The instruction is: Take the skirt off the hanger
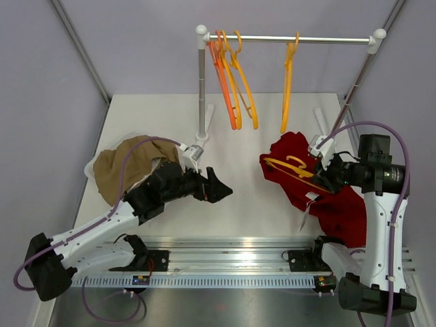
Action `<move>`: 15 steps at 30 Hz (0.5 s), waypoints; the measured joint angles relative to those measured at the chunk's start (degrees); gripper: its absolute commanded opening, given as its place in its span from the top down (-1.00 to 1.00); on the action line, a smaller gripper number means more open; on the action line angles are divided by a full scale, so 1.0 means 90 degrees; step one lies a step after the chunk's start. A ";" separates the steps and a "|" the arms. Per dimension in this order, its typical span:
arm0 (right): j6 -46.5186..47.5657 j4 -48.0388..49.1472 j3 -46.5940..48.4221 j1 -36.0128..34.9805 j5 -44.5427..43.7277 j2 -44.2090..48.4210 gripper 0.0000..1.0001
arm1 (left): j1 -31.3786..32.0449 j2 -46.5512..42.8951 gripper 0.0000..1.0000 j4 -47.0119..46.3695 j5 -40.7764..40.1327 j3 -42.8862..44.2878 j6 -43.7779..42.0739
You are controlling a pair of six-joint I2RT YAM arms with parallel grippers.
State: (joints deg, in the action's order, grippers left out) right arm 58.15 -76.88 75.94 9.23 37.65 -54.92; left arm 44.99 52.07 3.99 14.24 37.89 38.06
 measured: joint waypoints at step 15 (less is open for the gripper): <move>0.1054 -0.0209 -0.1200 -0.0316 0.1307 0.0352 1.00 | 0.1098 0.2387 -0.44 -0.0403 -0.0901 0.0974 0.0930</move>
State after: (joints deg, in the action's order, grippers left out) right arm 67.64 -78.76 65.14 6.39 49.41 -51.75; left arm 54.87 73.56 0.36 6.13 46.65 46.44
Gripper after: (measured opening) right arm 0.167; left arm 0.740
